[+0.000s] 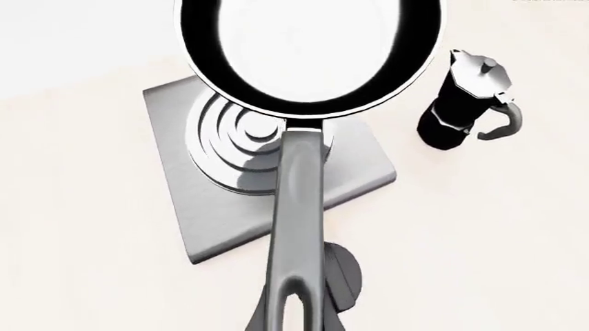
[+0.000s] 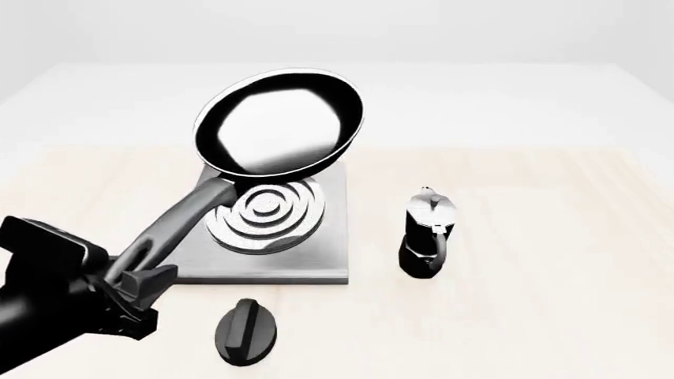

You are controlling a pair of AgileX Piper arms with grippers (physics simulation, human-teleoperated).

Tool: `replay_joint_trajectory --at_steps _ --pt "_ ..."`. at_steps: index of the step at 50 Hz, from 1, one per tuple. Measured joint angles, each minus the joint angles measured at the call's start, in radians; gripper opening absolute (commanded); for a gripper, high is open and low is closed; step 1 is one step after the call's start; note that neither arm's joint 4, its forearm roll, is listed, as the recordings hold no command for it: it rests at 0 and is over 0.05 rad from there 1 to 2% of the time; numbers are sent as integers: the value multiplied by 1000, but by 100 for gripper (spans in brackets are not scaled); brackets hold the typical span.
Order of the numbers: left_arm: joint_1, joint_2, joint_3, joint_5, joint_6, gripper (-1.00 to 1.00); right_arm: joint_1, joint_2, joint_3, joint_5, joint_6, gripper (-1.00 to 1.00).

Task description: Put the frying pan on the stove.

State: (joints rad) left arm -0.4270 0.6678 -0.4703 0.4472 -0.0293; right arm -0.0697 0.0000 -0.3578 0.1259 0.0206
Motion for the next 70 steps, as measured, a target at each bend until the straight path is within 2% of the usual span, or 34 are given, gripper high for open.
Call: replay_joint_trajectory --at_steps 37,48,70 --pt "96 -91 52 123 14 -100 1 0 -1 0 0 100" --pt "102 -85 79 107 7 -100 2 0 -7 5 0 100" --pt "75 -10 137 7 -20 -100 2 0 -12 9 0 100"
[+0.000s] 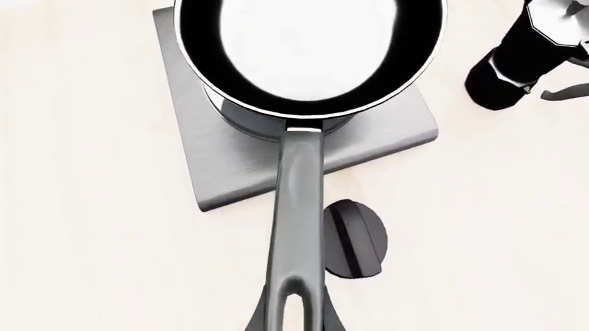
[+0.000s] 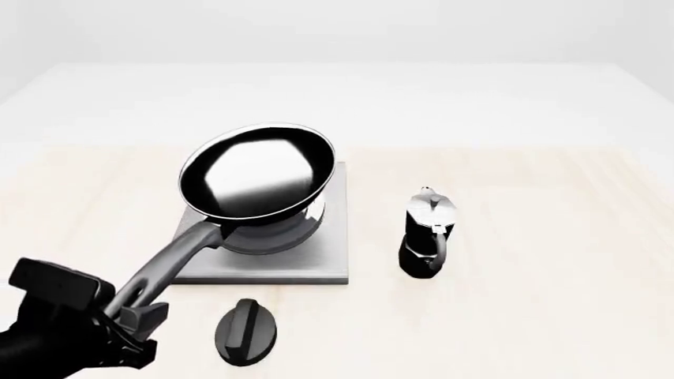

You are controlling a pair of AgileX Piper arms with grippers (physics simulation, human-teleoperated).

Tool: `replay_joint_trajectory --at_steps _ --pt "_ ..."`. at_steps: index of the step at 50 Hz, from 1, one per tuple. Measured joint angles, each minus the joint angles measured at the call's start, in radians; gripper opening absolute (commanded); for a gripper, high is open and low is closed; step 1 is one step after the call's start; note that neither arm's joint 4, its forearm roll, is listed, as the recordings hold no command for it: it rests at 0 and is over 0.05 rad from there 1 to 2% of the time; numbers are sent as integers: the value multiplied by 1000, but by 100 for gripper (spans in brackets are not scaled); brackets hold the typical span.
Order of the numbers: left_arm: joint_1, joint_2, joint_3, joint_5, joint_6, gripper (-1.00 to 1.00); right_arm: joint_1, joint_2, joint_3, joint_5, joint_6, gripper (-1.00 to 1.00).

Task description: Put the frying pan on the stove.

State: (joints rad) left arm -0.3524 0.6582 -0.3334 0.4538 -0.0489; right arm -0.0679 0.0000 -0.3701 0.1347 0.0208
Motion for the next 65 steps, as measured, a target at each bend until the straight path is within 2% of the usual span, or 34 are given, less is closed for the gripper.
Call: replay_joint_trajectory --at_steps 24,65 --pt "18 4 39 -15 -10 -100 1 0 1 -2 1 100" --pt "8 132 102 -174 -31 -100 1 0 0 -2 -1 100"
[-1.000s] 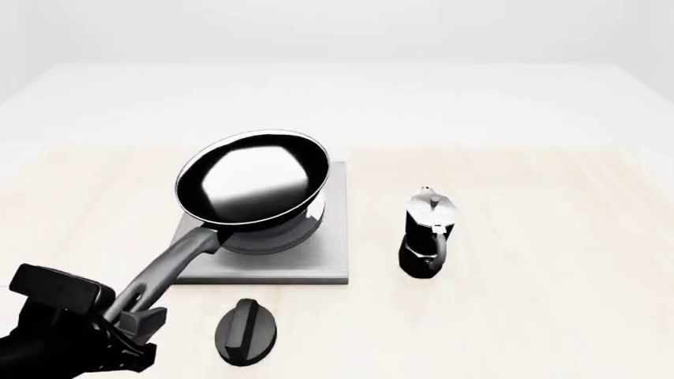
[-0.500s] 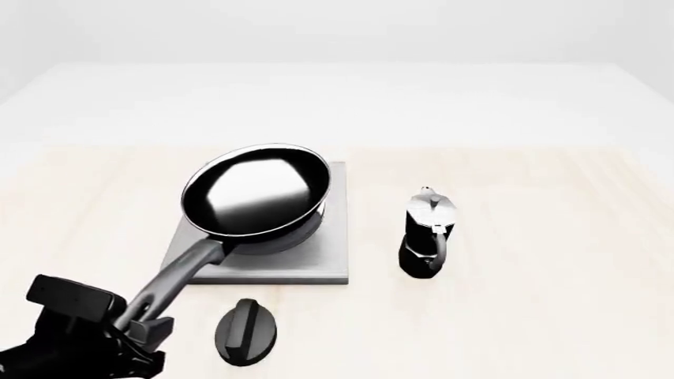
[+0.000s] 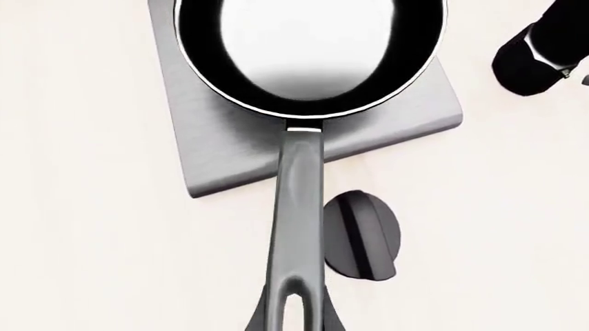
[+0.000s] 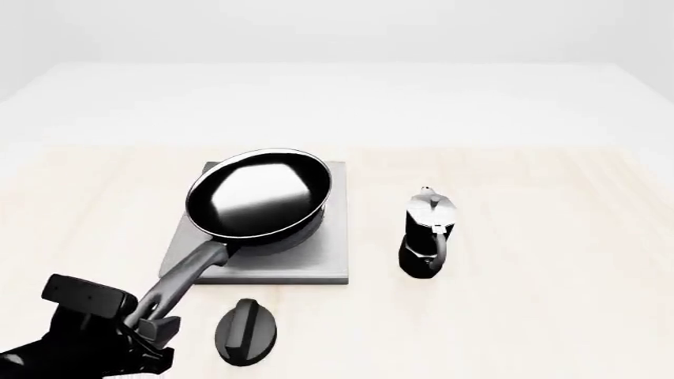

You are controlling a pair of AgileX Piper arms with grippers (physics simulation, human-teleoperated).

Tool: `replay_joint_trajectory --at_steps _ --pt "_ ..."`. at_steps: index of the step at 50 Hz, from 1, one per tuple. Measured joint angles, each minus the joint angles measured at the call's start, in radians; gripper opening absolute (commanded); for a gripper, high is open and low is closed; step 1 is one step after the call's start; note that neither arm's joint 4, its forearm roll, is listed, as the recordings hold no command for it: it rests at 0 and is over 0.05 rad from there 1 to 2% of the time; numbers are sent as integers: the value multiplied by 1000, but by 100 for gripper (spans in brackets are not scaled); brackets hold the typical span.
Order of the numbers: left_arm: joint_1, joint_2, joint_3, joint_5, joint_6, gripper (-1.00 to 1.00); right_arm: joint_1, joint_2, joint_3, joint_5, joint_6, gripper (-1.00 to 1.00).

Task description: Put the frying pan on the stove.

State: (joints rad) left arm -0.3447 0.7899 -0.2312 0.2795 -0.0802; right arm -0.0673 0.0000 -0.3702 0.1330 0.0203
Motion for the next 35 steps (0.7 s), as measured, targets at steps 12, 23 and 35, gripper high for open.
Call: replay_joint_trajectory --at_steps 12,23,35 --pt "-3 54 -2 -51 1 -100 -1 0 1 -1 1 100" --pt "0 95 4 -100 2 -100 -2 0 7 -8 2 100" --pt "16 145 10 -157 13 -100 -3 0 10 -11 1 100"
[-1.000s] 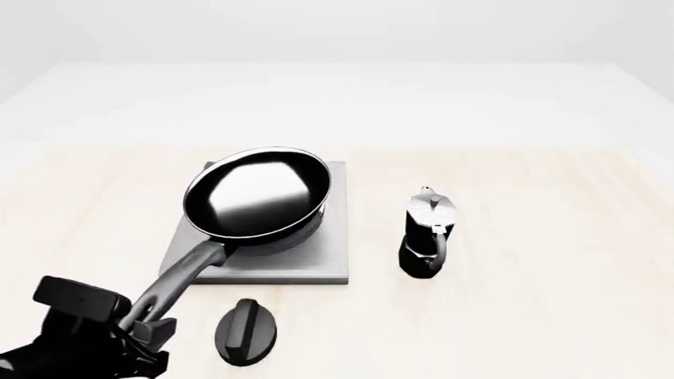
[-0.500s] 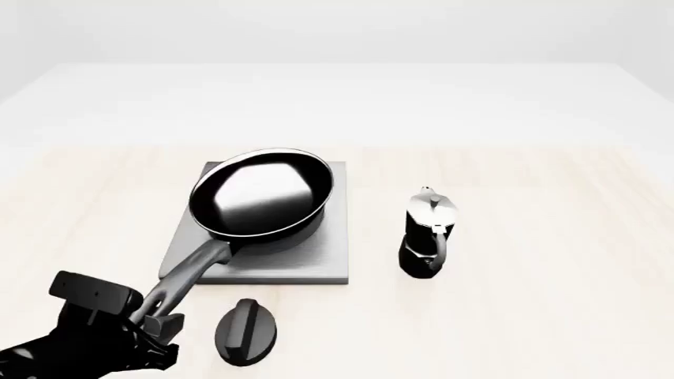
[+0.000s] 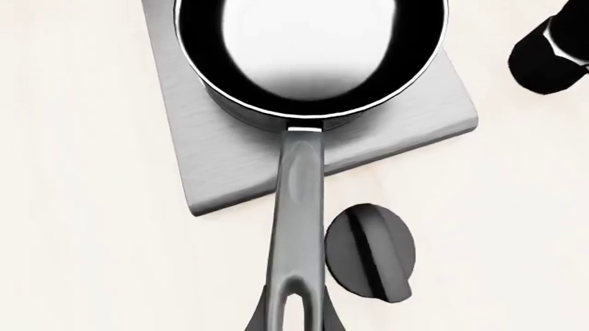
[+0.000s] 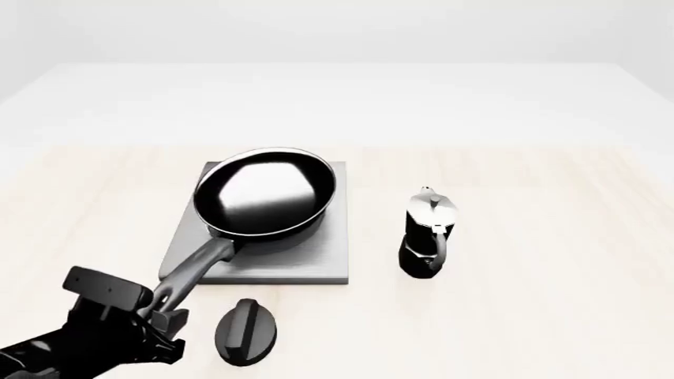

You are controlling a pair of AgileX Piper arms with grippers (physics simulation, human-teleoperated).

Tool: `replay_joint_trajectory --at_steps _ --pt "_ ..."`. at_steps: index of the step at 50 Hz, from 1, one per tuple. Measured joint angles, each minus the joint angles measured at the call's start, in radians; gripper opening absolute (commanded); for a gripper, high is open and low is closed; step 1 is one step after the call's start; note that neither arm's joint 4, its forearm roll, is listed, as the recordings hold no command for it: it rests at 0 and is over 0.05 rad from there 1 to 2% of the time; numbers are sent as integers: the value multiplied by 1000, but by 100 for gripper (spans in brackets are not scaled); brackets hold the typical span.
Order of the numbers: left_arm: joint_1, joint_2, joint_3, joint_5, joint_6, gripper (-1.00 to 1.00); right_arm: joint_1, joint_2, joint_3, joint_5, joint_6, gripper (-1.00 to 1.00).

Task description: Put the frying pan on the stove.

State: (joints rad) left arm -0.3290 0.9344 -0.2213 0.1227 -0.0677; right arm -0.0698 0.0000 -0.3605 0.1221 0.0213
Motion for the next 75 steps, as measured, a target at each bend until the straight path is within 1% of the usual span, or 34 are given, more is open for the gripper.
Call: replay_joint_trajectory --at_steps 9,19,35,36,59,66,75 --pt "16 27 13 -34 7 -100 0 0 -6 5 0 100" --pt "21 52 43 -83 -3 -100 0 0 -13 12 0 100" --pt "37 41 64 -99 -11 -100 1 0 -11 10 0 100" --pt "38 40 65 -98 -12 100 1 0 -11 9 0 100" --pt "57 5 96 -70 -18 100 3 0 -9 8 -1 100" --pt "53 -55 87 -13 -20 100 4 0 -8 6 -2 100" --pt "55 -162 62 95 -17 100 5 0 -5 3 -2 100"
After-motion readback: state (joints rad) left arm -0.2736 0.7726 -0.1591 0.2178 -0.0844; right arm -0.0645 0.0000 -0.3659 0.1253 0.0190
